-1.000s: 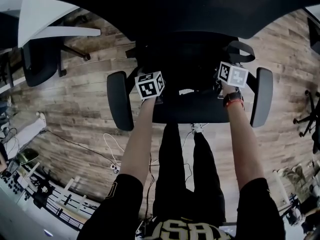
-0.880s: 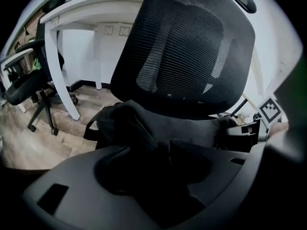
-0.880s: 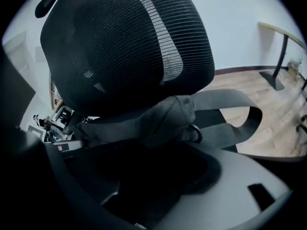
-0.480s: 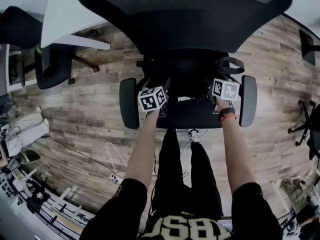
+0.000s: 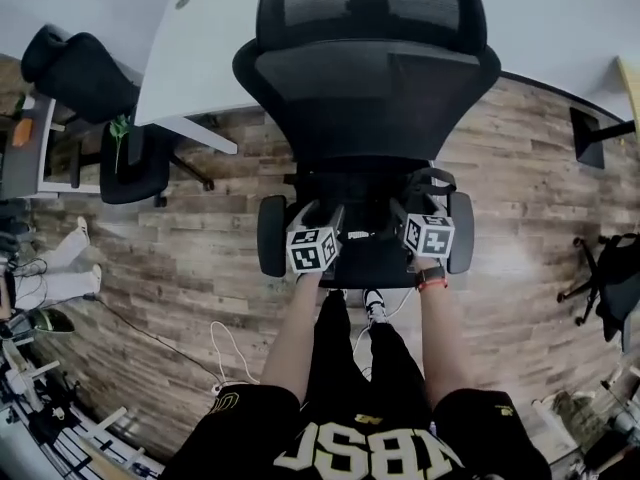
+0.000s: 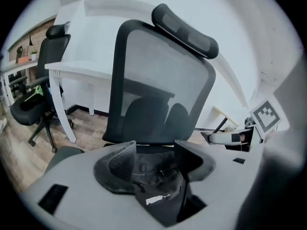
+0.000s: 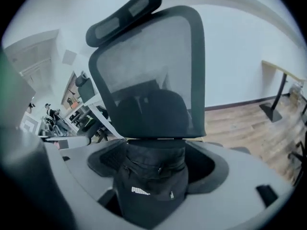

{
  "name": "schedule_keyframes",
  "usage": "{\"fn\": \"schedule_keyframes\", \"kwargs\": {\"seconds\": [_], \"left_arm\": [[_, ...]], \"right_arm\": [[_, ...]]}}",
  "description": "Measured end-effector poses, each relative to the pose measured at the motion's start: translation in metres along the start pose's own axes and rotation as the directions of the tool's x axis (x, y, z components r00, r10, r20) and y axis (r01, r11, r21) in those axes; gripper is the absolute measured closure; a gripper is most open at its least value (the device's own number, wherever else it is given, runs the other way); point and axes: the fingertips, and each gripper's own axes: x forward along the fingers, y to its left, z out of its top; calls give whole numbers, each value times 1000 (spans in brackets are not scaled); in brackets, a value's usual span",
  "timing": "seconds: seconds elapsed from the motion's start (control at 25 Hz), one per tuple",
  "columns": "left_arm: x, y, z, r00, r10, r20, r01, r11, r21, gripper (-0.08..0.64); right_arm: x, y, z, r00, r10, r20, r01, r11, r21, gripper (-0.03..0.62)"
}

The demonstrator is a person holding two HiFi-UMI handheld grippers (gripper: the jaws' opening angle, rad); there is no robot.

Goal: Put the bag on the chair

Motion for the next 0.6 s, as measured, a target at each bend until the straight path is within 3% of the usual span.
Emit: {"fn": "schedule_keyframes", "kwargs": {"seconds": [0.32,0.6], "left_arm": [[-61,-46,87,990,-16,142,2,996,92,377],[-116,-84,152,963,-44,268,-4,985,173,418]], "right_arm": [[-82,29,80,980,5,201,17,994,-105,261],[-151,61,141,934,53,354,-1,989,-146,353]]}}
